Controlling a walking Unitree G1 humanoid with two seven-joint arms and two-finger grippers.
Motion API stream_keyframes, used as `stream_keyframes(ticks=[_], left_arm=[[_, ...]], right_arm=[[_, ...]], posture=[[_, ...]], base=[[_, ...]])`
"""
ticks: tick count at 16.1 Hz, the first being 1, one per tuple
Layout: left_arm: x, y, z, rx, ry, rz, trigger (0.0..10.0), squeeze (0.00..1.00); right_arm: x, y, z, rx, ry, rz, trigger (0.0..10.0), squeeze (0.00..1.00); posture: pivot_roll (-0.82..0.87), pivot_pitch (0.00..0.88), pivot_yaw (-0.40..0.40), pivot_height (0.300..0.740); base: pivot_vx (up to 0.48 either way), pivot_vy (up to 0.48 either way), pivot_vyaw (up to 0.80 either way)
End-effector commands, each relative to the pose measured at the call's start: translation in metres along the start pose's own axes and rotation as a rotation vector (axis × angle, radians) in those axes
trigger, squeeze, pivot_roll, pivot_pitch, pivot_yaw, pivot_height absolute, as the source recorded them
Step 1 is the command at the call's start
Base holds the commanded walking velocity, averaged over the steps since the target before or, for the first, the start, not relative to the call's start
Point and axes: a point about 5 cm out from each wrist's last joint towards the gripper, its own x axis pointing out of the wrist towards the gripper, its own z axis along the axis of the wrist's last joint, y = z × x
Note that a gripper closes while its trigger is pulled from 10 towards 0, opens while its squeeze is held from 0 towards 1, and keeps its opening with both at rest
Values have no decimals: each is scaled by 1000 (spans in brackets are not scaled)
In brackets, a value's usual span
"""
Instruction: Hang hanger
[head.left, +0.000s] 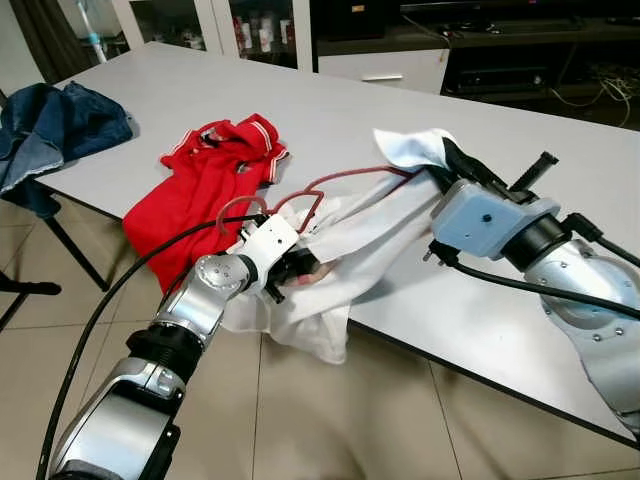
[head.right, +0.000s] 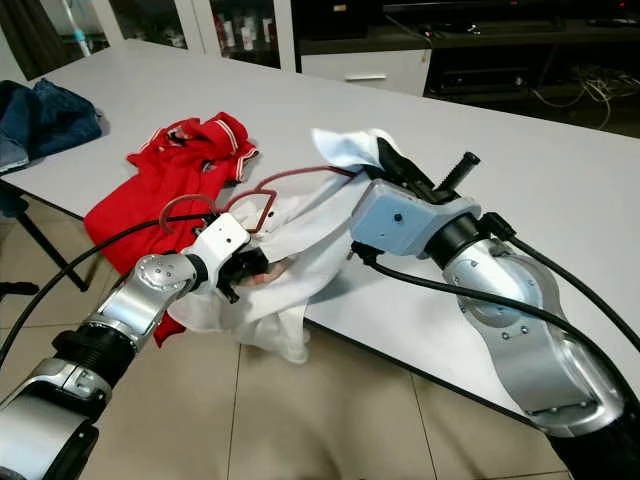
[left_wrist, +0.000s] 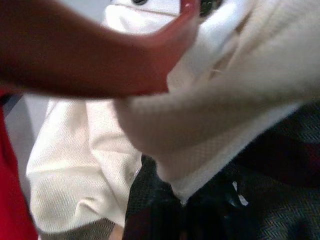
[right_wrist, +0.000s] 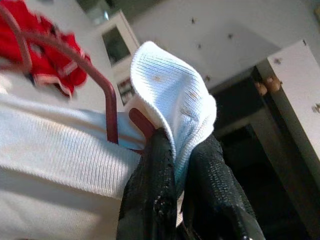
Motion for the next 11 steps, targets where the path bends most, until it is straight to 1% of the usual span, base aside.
stream_keyframes(ticks=[1,2,3,4,5,6,7,8,9,10,11], left_arm=[[-1,-31,-37,-6,137,-143,10000,0],[-1,-36,-34,23,115,-172,10000,0],[-4,-46,-34,86,101,-229,10000,0],[-5,-50,-37,105,103,-248,10000,0],[-8,-54,-41,119,114,-269,10000,0],[-12,-54,-49,116,142,-270,10000,0],[-16,-52,-53,112,156,-262,10000,0],[-19,-50,-57,104,171,-253,10000,0],[-22,-49,-61,90,186,-242,10000,0],[-25,-49,-64,73,195,-231,10000,0],[-26,-50,-65,60,196,-223,10000,0]], right_arm=[[0,0,-26,1,154,-43,0,0],[0,-1,-34,28,198,-70,0,0],[0,-6,-50,204,285,-156,0,0],[-1,-10,-60,297,331,-200,0,0],[-4,-17,-75,371,387,-254,0,0],[-10,-27,-93,463,449,-313,0,0],[-14,-35,-102,488,476,-343,0,0],[-18,-42,-108,459,499,-359,0,0],[-21,-44,-113,516,508,-380,0,0],[-23,-44,-115,610,505,-409,0,0],[-25,-43,-117,726,489,-440,0,0]], posture=[[-76,94,69,740],[-75,94,70,740],[-71,94,70,740],[-69,94,70,740],[-65,93,70,740],[-59,93,68,740],[-57,93,67,740],[-54,92,66,740],[-51,92,65,740],[-49,92,63,740],[-45,91,59,740]], base=[[0,0,0],[0,0,0],[0,0,0],[0,0,0],[0,0,0],[0,0,0],[0,0,0],[0,0,0],[0,0,0],[0,0,0],[0,0,0]])
